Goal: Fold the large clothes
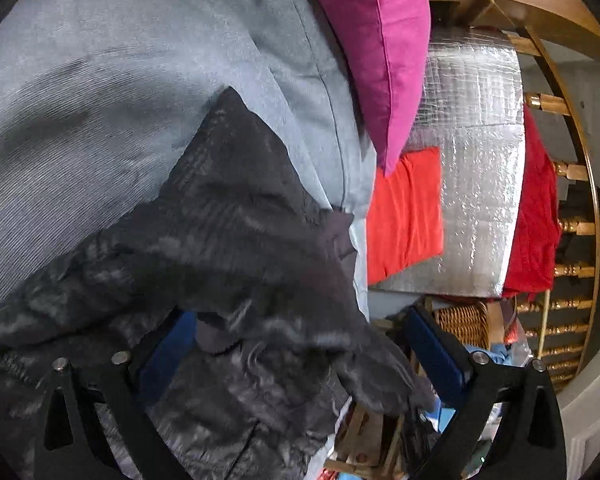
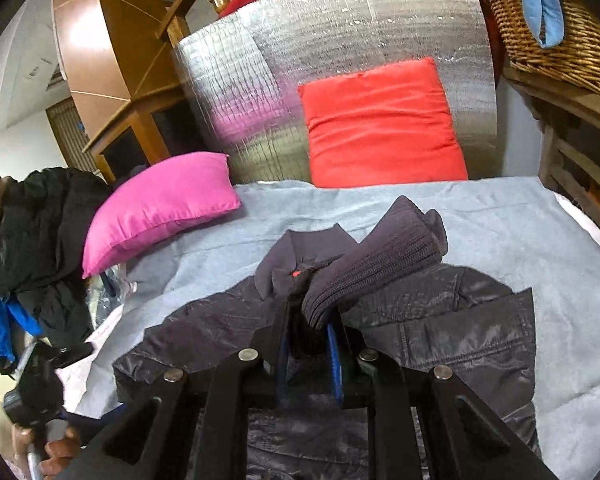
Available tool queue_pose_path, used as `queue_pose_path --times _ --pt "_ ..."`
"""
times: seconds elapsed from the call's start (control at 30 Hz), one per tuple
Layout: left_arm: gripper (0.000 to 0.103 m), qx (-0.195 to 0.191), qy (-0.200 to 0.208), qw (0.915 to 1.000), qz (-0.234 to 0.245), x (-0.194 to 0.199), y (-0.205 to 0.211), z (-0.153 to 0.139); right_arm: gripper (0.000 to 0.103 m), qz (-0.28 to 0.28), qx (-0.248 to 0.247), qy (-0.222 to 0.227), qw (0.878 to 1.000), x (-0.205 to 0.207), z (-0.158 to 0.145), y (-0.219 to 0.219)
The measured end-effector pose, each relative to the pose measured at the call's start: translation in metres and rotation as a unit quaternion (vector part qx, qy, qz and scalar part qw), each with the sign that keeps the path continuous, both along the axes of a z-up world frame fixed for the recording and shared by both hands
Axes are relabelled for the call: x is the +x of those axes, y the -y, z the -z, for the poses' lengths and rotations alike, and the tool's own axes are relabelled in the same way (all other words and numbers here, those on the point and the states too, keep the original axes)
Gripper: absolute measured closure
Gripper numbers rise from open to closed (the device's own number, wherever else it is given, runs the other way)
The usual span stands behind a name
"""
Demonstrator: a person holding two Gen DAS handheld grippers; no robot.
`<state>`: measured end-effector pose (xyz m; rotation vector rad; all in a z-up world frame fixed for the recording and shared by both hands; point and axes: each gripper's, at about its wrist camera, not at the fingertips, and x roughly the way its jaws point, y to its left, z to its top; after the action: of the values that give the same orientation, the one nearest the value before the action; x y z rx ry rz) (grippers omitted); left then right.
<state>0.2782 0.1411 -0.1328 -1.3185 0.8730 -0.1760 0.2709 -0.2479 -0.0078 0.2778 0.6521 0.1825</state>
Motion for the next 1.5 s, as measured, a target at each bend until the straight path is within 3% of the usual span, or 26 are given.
queue_pose_path --times 0.03,0.07,0.13,0.23,0.33,0.4,0.47,0.6,0.63,0.7,0.77,0.83,0.97,1.07,1.1,1.17,1.2,1.23,1.3,1.33,1.43,1.5 --pt "0.051 0.004 -0.006 0.9999 0.011 0.007 0.002 0.001 0.086 -0.001 -0.001 0.008 1.0 -0.002 -0.005 0.002" --pt "0.064 0.012 -0.008 0.9995 0.029 0.012 0.006 0.001 0.086 -0.002 -0.003 0.015 1.0 -0.004 -0.009 0.003" --pt "0.075 0.057 0.005 0.9976 0.038 0.013 0.011 -0.007 0.086 0.001 -0.012 0.043 0.999 -0.015 -0.023 0.01" --pt "0.082 0.109 0.002 0.991 0.077 0.014 0.029 -0.001 0.087 0.01 -0.025 0.062 0.998 -0.029 -0.025 0.024" --pt "0.082 0.173 -0.038 0.9775 0.115 0.02 0.047 0.018 0.087 0.036 -0.045 0.002 0.998 -0.028 0.03 0.039" --pt "0.079 0.184 -0.043 0.9737 0.128 0.017 0.052 0.025 0.087 0.052 -0.028 -0.073 0.996 -0.021 0.081 0.054" --pt "0.077 0.189 -0.04 0.9714 0.139 0.013 0.052 0.018 0.087 0.062 0.001 -0.11 0.992 -0.022 0.111 0.067" --pt "0.058 0.246 -0.012 0.9592 0.139 -0.005 0.042 -0.015 0.087 0.06 0.025 -0.089 0.994 -0.029 0.098 0.074" --pt "0.052 0.247 -0.003 0.9596 0.135 -0.011 0.037 -0.023 0.087 0.06 0.029 -0.082 0.994 -0.031 0.091 0.075" --pt "0.051 0.246 0.021 0.9627 0.11 -0.02 0.021 -0.036 0.087 0.057 0.044 -0.062 0.996 -0.036 0.076 0.078" --pt "0.041 0.28 0.036 0.9575 0.06 -0.028 0.007 -0.05 0.087 0.058 0.041 -0.052 0.996 -0.042 0.069 0.077" --pt "0.036 0.314 0.037 0.9481 0.034 -0.029 0.004 -0.054 0.087 0.064 0.026 -0.063 0.996 -0.044 0.076 0.075" --pt "0.036 0.301 0.02 0.9518 0.054 -0.022 0.009 -0.043 0.087 0.072 0.033 -0.118 0.99 -0.04 0.113 0.082" --pt "0.036 0.355 0.034 0.9314 0.073 -0.014 0.03 -0.041 0.087 0.067 0.028 -0.114 0.991 -0.041 0.114 0.082" --pt "0.036 0.382 0.036 0.9194 0.085 -0.008 0.042 -0.039 0.085 0.066 0.03 -0.115 0.991 -0.04 0.113 0.082" --pt "0.037 0.449 0.016 0.8865 0.111 -0.003 0.056 -0.026 0.084 0.058 0.035 -0.127 0.99 -0.038 0.115 0.082" --pt "0.039 0.486 -0.008 0.8645 0.129 0.006 0.063 -0.013 0.083 0.053 0.033 -0.135 0.989 -0.037 0.116 0.082" --pt "0.039 0.503 -0.025 0.853 0.139 0.012 0.064 -0.002 0.081 0.049 0.034 -0.141 0.988 -0.036 0.117 0.084" --pt "0.039 0.53 -0.014 0.8371 0.136 0.01 0.066 0.001 0.072 0.037 0.052 -0.152 0.986 -0.04 0.116 0.089" --pt "0.039 0.53 -0.01 0.8365 0.137 0.007 0.066 -0.004 0.071 0.037 0.056 -0.157 0.985 -0.043 0.115 0.092" --pt "0.038 0.518 0.011 0.8479 0.112 -0.008 0.054 -0.026 0.071 0.047 0.054 -0.158 0.985 -0.063 0.102 0.106" --pt "0.03 0.511 0.037 0.854 0.091 -0.015 0.05 -0.043 0.07 0.071 0.057 -0.135 0.987 -0.076 0.083 0.117"
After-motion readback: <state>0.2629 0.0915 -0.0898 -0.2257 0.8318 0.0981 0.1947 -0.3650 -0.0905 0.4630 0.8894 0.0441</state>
